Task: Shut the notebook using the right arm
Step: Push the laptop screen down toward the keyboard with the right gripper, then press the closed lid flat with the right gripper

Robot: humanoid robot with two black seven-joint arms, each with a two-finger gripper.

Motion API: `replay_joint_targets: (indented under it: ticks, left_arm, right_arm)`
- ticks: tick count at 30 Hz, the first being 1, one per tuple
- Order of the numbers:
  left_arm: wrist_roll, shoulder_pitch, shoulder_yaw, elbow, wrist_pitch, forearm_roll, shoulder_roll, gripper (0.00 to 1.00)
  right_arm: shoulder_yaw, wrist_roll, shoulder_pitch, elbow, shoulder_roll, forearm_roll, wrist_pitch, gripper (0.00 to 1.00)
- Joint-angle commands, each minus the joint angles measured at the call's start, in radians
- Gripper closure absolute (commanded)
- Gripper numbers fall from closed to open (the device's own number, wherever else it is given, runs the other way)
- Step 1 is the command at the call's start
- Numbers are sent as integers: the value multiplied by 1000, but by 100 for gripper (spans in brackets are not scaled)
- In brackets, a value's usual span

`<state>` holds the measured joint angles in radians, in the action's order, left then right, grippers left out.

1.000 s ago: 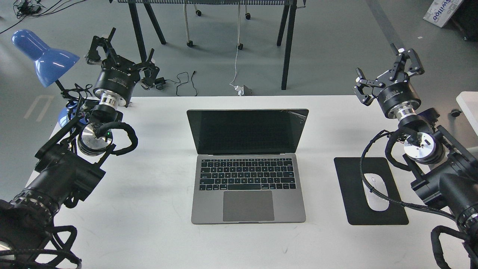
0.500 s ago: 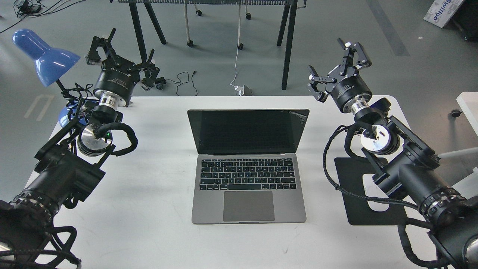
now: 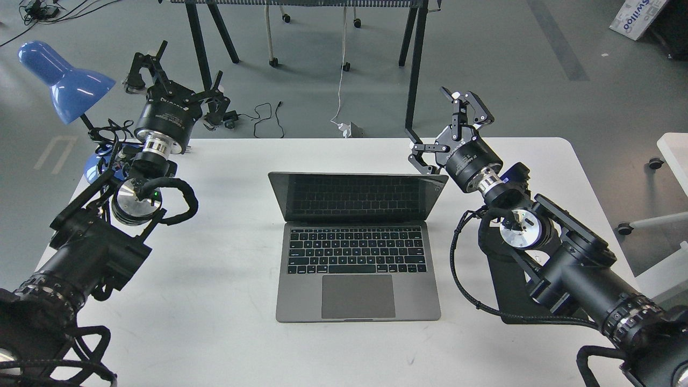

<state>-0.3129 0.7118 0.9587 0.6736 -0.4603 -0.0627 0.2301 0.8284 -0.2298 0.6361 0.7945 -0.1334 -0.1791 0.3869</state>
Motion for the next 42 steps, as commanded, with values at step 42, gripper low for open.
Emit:
replay_joint_targets:
  ticks: [42]
  left_arm:
    - [0, -6, 0, 8, 0, 0, 0, 0]
  right_arm:
    - [-399, 3, -165, 180, -164, -149, -60, 0]
